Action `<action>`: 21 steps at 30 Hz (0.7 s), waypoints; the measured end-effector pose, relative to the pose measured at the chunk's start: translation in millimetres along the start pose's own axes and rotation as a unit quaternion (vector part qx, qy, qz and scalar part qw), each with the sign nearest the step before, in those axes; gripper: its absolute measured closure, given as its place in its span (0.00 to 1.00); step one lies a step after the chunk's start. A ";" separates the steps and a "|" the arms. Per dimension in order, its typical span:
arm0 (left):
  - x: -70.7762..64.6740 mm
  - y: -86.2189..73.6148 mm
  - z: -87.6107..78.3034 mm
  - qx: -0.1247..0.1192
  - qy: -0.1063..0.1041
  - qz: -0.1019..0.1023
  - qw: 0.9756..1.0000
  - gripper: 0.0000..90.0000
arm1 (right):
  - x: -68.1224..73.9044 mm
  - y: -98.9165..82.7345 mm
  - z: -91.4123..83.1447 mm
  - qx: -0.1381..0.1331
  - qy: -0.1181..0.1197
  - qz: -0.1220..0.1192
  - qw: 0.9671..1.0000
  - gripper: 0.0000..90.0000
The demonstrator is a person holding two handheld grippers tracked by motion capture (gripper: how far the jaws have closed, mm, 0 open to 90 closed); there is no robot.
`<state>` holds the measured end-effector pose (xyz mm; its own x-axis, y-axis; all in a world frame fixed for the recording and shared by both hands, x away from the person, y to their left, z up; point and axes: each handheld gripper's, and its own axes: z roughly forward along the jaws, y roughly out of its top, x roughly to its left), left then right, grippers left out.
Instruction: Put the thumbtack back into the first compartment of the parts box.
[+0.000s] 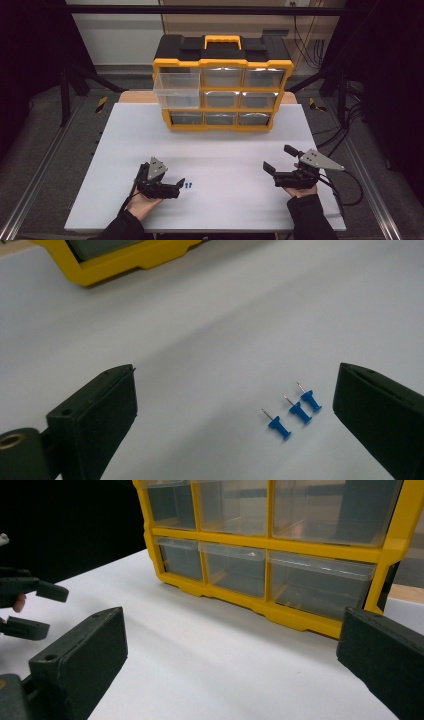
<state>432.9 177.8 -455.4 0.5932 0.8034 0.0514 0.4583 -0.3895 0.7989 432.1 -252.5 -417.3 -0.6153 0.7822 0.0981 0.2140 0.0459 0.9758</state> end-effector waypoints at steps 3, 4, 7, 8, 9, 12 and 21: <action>-0.7 -1.9 2.8 0.008 -0.003 -0.009 1.000 0.07 | 0.1 -0.1 0.1 0.001 0.000 0.000 1.000 0.01; -1.1 -3.0 4.0 0.013 -0.004 -0.010 1.000 0.09 | -0.2 -0.5 0.3 -0.001 0.002 -0.003 1.000 0.01; -3.3 -5.6 8.3 0.028 0.002 -0.010 1.000 0.11 | -0.2 -0.5 0.2 0.000 0.002 -0.003 1.000 0.01; -3.9 -6.9 9.8 0.032 0.001 -0.015 0.999 0.13 | 0.0 -0.3 0.0 0.000 0.000 -0.001 1.000 0.01; -4.0 -7.5 9.9 0.037 -0.001 -0.018 0.999 0.14 | 0.2 0.0 -0.4 0.001 0.000 0.000 1.000 0.01; -5.9 -10.1 11.8 0.041 0.005 -0.024 0.999 0.21 | 0.1 0.1 -0.4 -0.001 0.001 0.002 1.000 0.01; -9.7 -12.6 14.0 0.048 0.001 -0.033 0.998 0.41 | -0.6 -0.4 -0.4 0.003 -0.002 0.002 1.000 0.01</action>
<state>430.6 168.6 -474.3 0.5575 0.8302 0.0020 0.5575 -0.3761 0.7401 432.1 -253.2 -417.6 -0.6108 0.7852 0.1017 0.2215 0.0461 0.9741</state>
